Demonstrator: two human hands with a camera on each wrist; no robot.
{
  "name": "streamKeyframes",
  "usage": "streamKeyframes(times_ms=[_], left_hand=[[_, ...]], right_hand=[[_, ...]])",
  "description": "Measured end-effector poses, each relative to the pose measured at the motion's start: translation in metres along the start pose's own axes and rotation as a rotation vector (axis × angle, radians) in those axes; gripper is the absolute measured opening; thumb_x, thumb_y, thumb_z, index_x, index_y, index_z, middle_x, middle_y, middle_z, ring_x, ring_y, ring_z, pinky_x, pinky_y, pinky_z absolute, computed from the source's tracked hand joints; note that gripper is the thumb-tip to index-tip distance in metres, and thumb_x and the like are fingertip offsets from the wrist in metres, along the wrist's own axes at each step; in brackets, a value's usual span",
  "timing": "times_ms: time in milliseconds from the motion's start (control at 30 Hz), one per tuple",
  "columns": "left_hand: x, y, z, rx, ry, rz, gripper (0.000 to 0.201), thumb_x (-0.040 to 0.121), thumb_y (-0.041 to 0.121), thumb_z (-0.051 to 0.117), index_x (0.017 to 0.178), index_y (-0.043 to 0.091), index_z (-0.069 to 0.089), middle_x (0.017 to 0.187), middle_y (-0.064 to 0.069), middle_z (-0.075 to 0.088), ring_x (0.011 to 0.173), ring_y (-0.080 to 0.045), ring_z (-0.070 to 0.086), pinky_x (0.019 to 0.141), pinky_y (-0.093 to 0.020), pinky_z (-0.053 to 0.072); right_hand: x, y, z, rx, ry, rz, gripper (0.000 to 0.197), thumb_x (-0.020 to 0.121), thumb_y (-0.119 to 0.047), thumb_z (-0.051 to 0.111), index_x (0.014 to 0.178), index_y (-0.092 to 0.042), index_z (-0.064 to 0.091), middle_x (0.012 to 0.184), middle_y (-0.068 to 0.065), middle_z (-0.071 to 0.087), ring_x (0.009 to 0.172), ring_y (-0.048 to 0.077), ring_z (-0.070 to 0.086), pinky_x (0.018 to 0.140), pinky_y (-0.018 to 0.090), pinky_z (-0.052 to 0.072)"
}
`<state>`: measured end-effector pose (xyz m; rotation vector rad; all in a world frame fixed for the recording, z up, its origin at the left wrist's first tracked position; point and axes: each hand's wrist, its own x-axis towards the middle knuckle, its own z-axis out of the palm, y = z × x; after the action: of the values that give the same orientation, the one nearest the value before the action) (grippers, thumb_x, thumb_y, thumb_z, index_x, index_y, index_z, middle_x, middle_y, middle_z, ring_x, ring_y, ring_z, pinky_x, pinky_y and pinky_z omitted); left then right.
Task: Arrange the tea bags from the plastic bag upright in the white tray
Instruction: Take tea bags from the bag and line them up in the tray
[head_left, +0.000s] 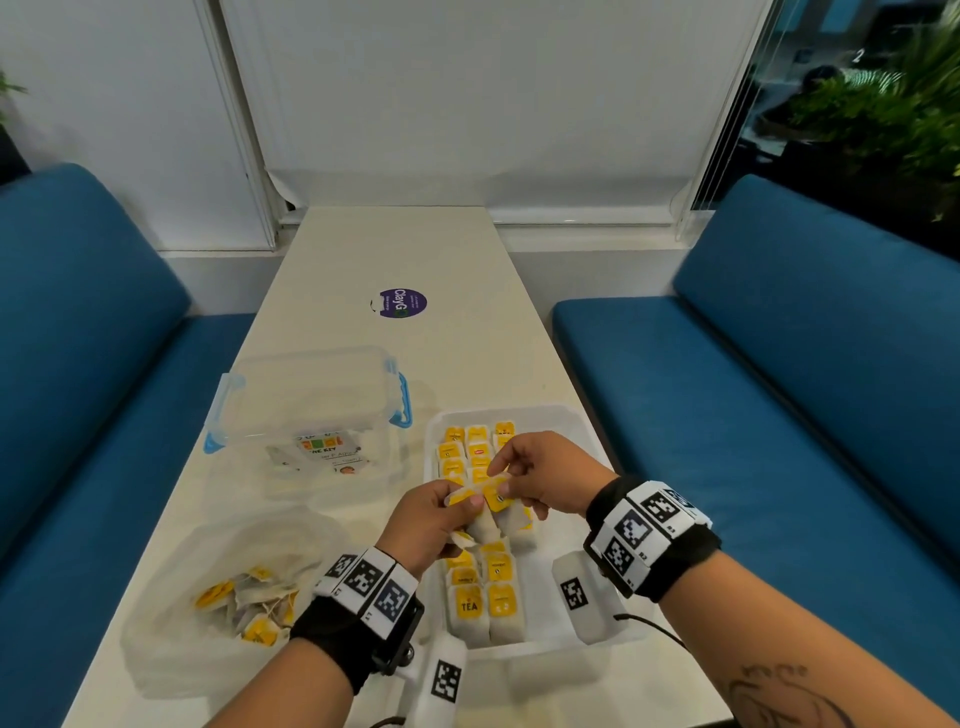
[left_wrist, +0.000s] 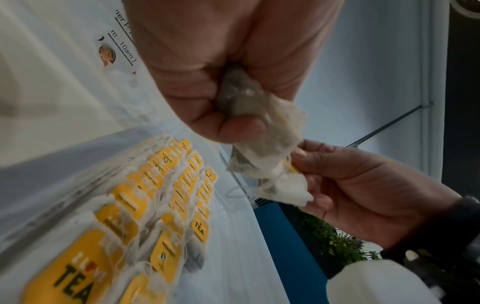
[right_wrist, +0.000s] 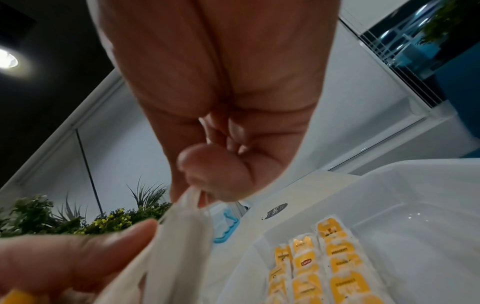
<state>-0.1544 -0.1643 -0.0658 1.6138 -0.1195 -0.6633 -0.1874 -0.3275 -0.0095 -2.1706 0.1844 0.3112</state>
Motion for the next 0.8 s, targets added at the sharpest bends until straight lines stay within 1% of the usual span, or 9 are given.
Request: streamKeyframes(times_ms=[67, 133, 233, 333, 400, 467, 533, 667, 800], left_hand=[[0.001, 0.0, -0.002, 0.01, 0.023, 0.003, 0.017, 0.087, 0.015, 0.063, 0.074, 0.009, 0.054, 0.063, -0.008, 0.053, 0.046, -0.013, 0.048, 0.041, -0.017, 0.039], [0.002, -0.001, -0.003, 0.006, 0.052, -0.003, 0.017, 0.087, 0.014, 0.062, 0.073, 0.009, 0.054, 0.059, -0.005, 0.051, 0.048, -0.014, 0.047, 0.04, -0.017, 0.039], [0.004, -0.002, -0.004, -0.006, 0.075, -0.003, 0.017, 0.087, 0.013, 0.062, 0.072, 0.009, 0.054, 0.057, -0.004, 0.05, 0.047, -0.014, 0.045, 0.039, -0.017, 0.038], [0.006, -0.002, -0.004, -0.009, 0.08, -0.003, 0.017, 0.088, 0.014, 0.061, 0.073, 0.01, 0.055, 0.059, -0.005, 0.051, 0.046, -0.013, 0.046, 0.039, -0.016, 0.038], [0.007, -0.001, -0.005, -0.043, 0.092, -0.001, 0.017, 0.089, 0.013, 0.06, 0.072, 0.009, 0.055, 0.06, -0.007, 0.051, 0.04, -0.009, 0.047, 0.038, -0.015, 0.037], [0.008, 0.001, -0.008, -0.077, 0.121, 0.003, 0.018, 0.09, 0.011, 0.057, 0.072, 0.009, 0.055, 0.06, -0.007, 0.052, 0.036, -0.005, 0.049, 0.037, -0.014, 0.037], [0.008, 0.0, -0.012, -0.089, 0.158, 0.004, 0.019, 0.091, 0.011, 0.055, 0.072, 0.009, 0.055, 0.061, -0.007, 0.053, 0.042, -0.009, 0.052, 0.037, -0.012, 0.038], [0.009, -0.002, -0.014, -0.084, 0.168, -0.006, 0.019, 0.092, 0.012, 0.054, 0.073, 0.009, 0.055, 0.063, -0.007, 0.053, 0.053, -0.018, 0.047, 0.039, -0.015, 0.038], [0.01, -0.001, -0.013, -0.081, 0.146, -0.023, 0.02, 0.092, 0.012, 0.054, 0.073, 0.009, 0.054, 0.064, -0.006, 0.052, 0.054, -0.017, 0.047, 0.038, -0.014, 0.04]], right_hand=[[0.0, -0.001, -0.003, -0.087, -0.047, 0.039, 0.025, 0.085, -0.004, 0.063, 0.109, -0.011, 0.061, 0.063, -0.003, 0.051, 0.036, 0.0, 0.046, 0.042, 0.015, 0.041], [-0.001, -0.001, -0.005, -0.181, -0.086, 0.063, 0.029, 0.085, -0.005, 0.063, 0.114, -0.012, 0.062, 0.064, -0.006, 0.048, 0.045, 0.002, 0.045, 0.046, 0.014, 0.038], [-0.004, -0.001, -0.007, -0.365, -0.118, 0.062, 0.025, 0.085, -0.008, 0.064, 0.109, -0.011, 0.068, 0.067, -0.012, 0.046, 0.058, 0.002, 0.042, 0.053, 0.012, 0.035], [-0.004, 0.0, -0.009, -0.416, -0.103, 0.089, 0.019, 0.087, -0.01, 0.061, 0.104, -0.007, 0.069, 0.068, -0.013, 0.049, 0.06, 0.002, 0.044, 0.056, 0.012, 0.037], [-0.005, 0.0, -0.012, -0.325, -0.032, 0.086, 0.012, 0.089, -0.01, 0.058, 0.098, -0.008, 0.066, 0.066, -0.008, 0.054, 0.057, 0.003, 0.047, 0.049, 0.013, 0.038], [-0.007, 0.002, -0.017, -0.062, 0.052, 0.043, 0.005, 0.09, -0.009, 0.058, 0.088, -0.013, 0.06, 0.067, -0.001, 0.06, 0.057, 0.007, 0.056, 0.044, 0.016, 0.041], [-0.01, 0.005, -0.019, 0.143, 0.115, 0.0, 0.012, 0.088, -0.008, 0.06, 0.08, -0.016, 0.058, 0.072, 0.0, 0.064, 0.065, 0.01, 0.061, 0.044, 0.02, 0.045], [-0.011, 0.015, -0.016, 0.161, 0.183, 0.016, 0.013, 0.085, -0.009, 0.065, 0.076, -0.018, 0.063, 0.08, -0.006, 0.066, 0.068, 0.003, 0.056, 0.051, 0.02, 0.046], [-0.01, 0.018, -0.019, 0.318, 0.239, 0.071, 0.013, 0.086, -0.004, 0.063, 0.076, -0.013, 0.06, 0.075, 0.0, 0.064, 0.064, 0.007, 0.053, 0.048, 0.02, 0.041]])
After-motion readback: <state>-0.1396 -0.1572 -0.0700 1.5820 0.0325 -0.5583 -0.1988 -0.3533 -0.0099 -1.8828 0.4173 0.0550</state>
